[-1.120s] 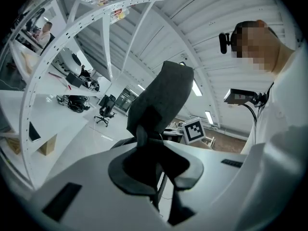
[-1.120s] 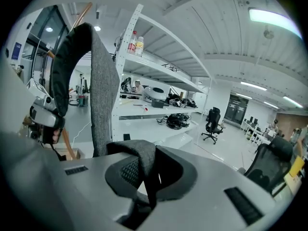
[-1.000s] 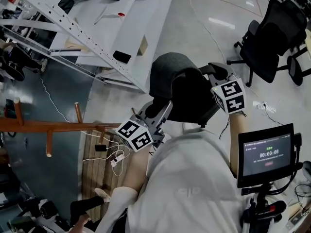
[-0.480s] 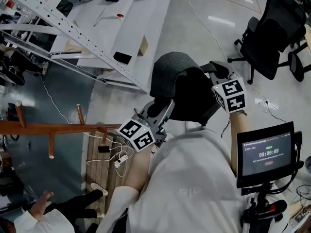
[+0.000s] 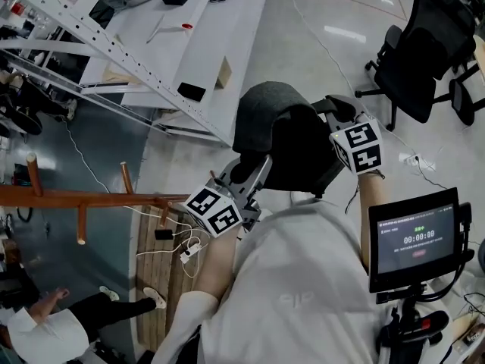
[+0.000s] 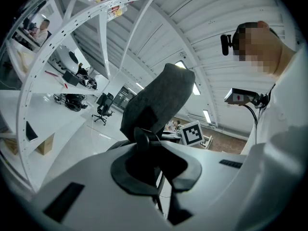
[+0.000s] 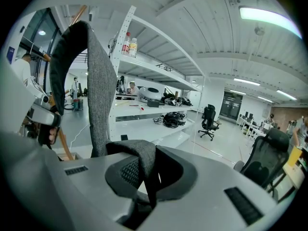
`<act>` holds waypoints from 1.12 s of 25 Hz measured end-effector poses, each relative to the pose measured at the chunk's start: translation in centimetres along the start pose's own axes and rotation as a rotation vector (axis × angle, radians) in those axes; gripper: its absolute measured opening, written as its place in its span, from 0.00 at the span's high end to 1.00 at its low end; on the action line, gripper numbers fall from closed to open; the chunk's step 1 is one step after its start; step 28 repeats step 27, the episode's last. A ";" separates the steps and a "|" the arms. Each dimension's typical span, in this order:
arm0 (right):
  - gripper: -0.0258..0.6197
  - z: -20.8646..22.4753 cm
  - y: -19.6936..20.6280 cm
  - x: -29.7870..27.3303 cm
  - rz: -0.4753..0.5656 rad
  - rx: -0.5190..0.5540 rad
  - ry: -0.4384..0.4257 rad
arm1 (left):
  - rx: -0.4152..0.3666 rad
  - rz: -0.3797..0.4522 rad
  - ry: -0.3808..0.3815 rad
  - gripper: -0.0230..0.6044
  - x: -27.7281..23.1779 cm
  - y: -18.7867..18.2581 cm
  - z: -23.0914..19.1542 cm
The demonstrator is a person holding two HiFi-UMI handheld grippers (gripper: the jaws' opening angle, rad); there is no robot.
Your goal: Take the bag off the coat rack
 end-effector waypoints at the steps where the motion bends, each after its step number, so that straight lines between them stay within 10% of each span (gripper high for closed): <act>1: 0.91 0.0 0.1 0.0 -0.003 -0.001 -0.002 | -0.001 -0.002 0.001 0.92 0.0 0.0 0.0; 28: 0.91 -0.5 1.0 -0.3 -0.035 -0.008 -0.016 | 0.015 -0.013 -0.016 0.93 0.1 0.5 -0.3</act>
Point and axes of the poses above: the fingertips, and each gripper's own axes: x backward along the fingers, z to its right, y out of its underside, the point moved 1 cm from there along x, backward along the fingers, and after that the axes turned 1 degree about -y, right-handed, at the moved point
